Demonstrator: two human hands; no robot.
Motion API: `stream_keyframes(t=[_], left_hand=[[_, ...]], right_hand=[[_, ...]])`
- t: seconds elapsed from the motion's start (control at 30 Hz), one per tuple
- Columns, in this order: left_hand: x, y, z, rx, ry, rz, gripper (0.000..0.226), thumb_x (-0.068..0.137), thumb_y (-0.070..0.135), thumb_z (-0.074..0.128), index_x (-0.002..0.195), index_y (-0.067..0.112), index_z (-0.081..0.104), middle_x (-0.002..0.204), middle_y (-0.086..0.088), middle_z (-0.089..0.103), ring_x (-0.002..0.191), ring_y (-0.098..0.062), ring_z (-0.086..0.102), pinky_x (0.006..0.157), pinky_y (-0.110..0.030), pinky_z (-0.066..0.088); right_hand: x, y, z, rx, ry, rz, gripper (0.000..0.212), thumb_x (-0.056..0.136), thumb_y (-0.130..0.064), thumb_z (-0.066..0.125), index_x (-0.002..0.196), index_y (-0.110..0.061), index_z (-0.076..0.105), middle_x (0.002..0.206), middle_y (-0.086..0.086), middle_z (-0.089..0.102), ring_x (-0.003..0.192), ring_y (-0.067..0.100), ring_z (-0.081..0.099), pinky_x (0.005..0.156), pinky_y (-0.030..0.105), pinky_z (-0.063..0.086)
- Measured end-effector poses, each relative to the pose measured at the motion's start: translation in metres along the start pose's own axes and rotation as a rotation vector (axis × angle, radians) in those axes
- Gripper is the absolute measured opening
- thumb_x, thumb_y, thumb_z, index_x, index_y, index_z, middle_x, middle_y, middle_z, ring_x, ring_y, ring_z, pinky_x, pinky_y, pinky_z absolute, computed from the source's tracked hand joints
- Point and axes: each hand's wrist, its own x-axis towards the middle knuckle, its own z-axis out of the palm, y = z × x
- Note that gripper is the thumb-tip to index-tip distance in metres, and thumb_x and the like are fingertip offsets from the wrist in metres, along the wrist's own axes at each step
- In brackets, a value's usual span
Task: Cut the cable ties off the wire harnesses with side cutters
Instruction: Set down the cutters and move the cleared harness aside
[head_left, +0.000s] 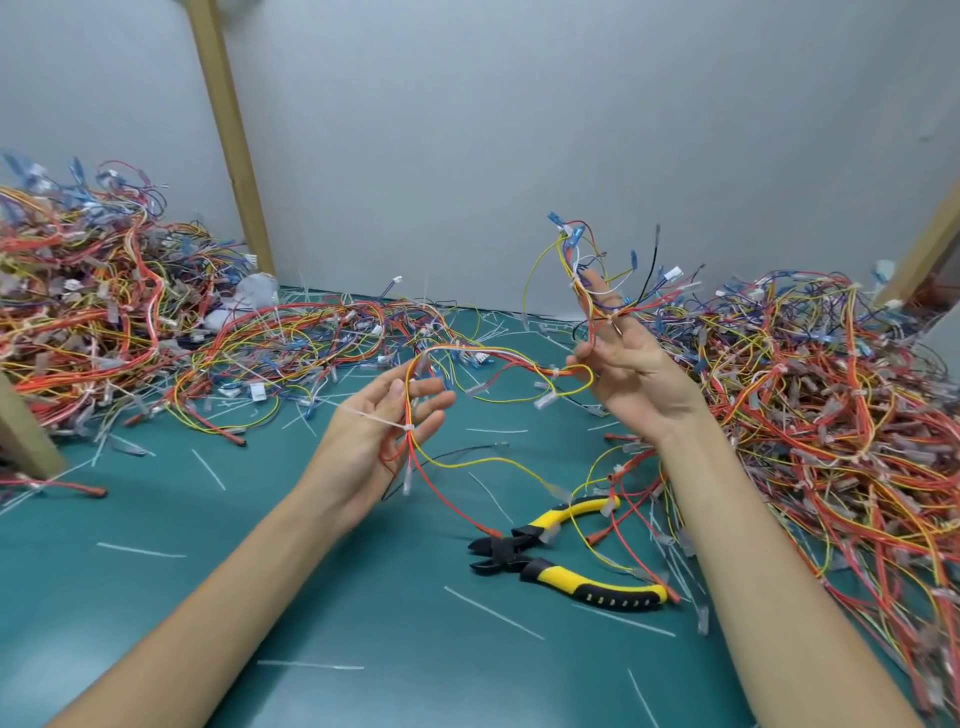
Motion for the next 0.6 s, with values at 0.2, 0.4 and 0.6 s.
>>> stream_keyframes(t=[0.2,0.4,0.6], left_hand=[[0.0,0.0015,-0.0034,0.12,0.002,-0.003,0.023,0.099,0.014,0.044,0.111,0.013,0.063,0.092,-0.002,0.075,0.081,-0.011,0.073,0.061,-0.016,0.056],[-0.0005,0.0001,-0.0037,0.123,0.006,-0.028,0.023,0.1,0.011,0.042,0.11,0.01,0.062,0.09,-0.003,0.075,0.078,-0.011,0.073,0.06,-0.016,0.056],[-0.0007,-0.0001,-0.0041,0.127,0.0,-0.03,0.023,0.1,0.012,0.042,0.111,0.009,0.062,0.09,-0.003,0.075,0.079,-0.011,0.073,0.061,-0.016,0.056]], right_hand=[[-0.0046,0.0015,-0.0012,-0.038,-0.114,0.047,0.076,0.08,0.009,0.049,0.151,-0.008,0.028,0.098,-0.003,0.055,0.068,0.012,0.058,0.072,0.025,0.056],[-0.0059,0.0,0.0007,-0.079,-0.337,0.073,0.084,0.074,-0.005,0.078,0.147,-0.015,0.038,0.124,-0.005,0.058,0.069,0.012,0.055,0.076,0.027,0.055],[-0.0042,0.0022,-0.0013,-0.085,-0.342,0.075,0.083,0.073,-0.011,0.081,0.145,-0.017,0.04,0.124,-0.006,0.06,0.07,0.012,0.055,0.076,0.028,0.055]])
